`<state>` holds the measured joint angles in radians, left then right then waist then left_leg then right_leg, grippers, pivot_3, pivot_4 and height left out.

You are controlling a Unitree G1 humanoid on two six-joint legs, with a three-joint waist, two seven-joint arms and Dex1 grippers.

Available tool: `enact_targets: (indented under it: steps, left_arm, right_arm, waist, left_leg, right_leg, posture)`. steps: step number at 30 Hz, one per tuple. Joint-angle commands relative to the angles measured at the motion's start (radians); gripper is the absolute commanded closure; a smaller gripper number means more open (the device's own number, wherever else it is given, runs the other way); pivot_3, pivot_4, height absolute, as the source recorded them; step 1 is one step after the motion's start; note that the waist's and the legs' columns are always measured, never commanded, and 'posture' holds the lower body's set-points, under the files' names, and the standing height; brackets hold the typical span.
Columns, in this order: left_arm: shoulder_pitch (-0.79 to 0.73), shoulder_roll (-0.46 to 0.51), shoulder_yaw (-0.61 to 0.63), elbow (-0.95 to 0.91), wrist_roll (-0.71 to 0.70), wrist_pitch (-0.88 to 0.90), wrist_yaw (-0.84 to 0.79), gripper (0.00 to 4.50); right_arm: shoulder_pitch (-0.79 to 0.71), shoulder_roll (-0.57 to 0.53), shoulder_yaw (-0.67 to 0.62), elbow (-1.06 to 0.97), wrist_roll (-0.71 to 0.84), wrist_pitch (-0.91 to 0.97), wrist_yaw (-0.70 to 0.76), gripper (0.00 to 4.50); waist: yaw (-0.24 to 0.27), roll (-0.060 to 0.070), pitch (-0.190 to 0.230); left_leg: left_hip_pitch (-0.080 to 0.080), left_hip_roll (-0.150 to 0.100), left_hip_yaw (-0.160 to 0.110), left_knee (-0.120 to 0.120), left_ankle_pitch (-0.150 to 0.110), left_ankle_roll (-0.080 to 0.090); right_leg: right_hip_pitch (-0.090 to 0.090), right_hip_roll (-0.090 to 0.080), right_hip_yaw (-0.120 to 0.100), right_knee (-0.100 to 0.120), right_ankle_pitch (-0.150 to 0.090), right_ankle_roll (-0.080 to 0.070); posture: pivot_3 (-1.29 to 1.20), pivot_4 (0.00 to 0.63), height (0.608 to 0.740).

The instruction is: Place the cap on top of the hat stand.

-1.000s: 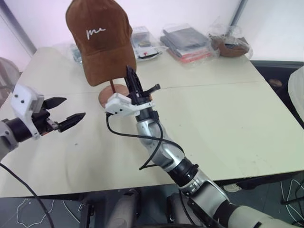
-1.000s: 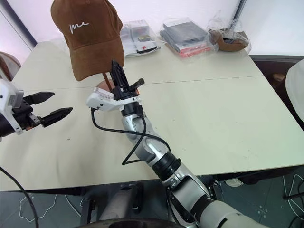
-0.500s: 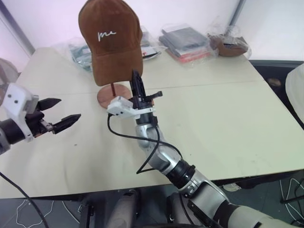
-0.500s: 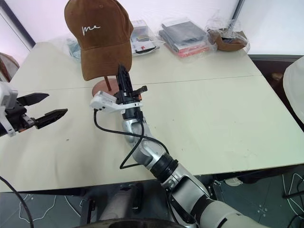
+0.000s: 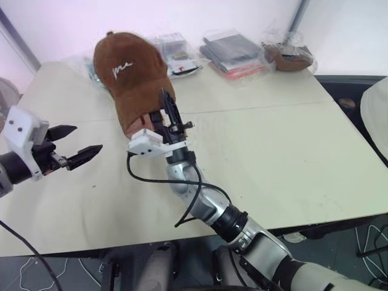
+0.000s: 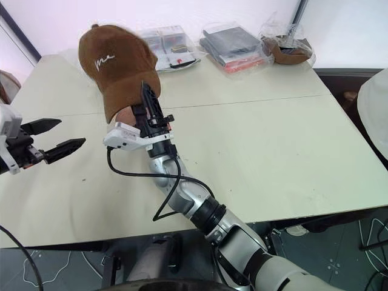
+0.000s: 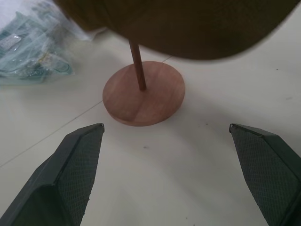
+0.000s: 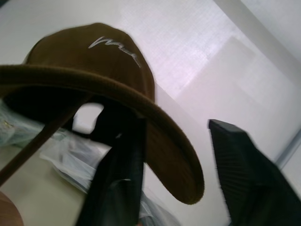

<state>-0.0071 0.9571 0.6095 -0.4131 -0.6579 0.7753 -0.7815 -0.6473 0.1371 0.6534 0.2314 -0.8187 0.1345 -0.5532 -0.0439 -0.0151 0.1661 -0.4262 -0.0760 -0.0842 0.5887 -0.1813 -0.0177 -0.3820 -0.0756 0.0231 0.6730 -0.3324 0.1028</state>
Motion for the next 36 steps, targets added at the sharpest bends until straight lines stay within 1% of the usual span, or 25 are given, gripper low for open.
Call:
enact_targets:
  steps: [1,7,13,21,32,36]
  left_arm:
    - [-0.012,-0.001,0.014,-0.024,0.0,-0.022,0.01,0.0]
    - [-0.016,-0.005,0.012,-0.019,0.001,-0.032,0.014,0.0]
    - [-0.035,-0.007,-0.009,-0.006,0.005,-0.045,0.022,0.0]
    - [-0.067,-0.008,-0.04,0.013,0.011,-0.056,0.024,0.0]
    - [-0.104,-0.008,-0.07,0.045,0.024,-0.082,0.021,0.0]
    - [-0.114,-0.008,-0.078,0.051,0.025,-0.089,0.023,0.0]
  right_arm:
    - [-0.012,0.065,0.029,-0.033,0.025,-0.062,0.049,1.19]
    - [-0.005,0.042,0.045,-0.041,0.05,-0.114,0.146,1.19]
    - [-0.013,0.012,0.022,-0.041,0.058,-0.141,0.211,1.19]
    - [-0.003,-0.101,0.014,-0.07,0.054,-0.189,0.385,1.19]
    - [0.053,-0.204,-0.045,-0.147,0.061,-0.181,0.501,1.19]
    - [0.068,-0.222,-0.062,-0.165,0.064,-0.165,0.553,1.19]
  waist:
    - [0.0,0.0,0.0]
    - [0.0,0.0,0.0]
    - [0.0,0.0,0.0]
    - [0.001,0.0,0.0]
    - [0.002,0.0,0.0]
    - [0.001,-0.001,0.0]
  left_leg:
    - [0.0,0.0,0.0,0.0,0.0,0.0]
    - [0.0,0.0,0.0,0.0,-0.001,0.001]
    - [0.0,0.0,0.0,0.0,-0.001,0.001]
    - [0.0,0.0,0.0,0.0,-0.001,0.001]
    - [0.0,0.0,0.0,0.0,-0.001,0.001]
    - [0.0,0.0,0.0,0.0,-0.001,0.001]
  right_leg:
    - [0.0,0.0,0.0,0.0,0.0,0.0]
    - [0.0,0.0,0.0,0.0,0.0,0.0]
    - [0.0,0.0,0.0,0.0,0.0,0.0]
    - [0.0,0.0,0.0,0.0,0.0,0.0]
    - [0.0,0.0,0.0,0.0,0.0,0.0]
    - [0.0,0.0,0.0,0.0,0.0,0.0]
  posture:
    - [0.0,0.15,0.74]
    - [0.0,0.15,0.74]
    - [0.0,0.15,0.74]
    - [0.0,0.15,0.74]
    - [0.0,0.15,0.74]
    - [0.0,0.15,0.74]
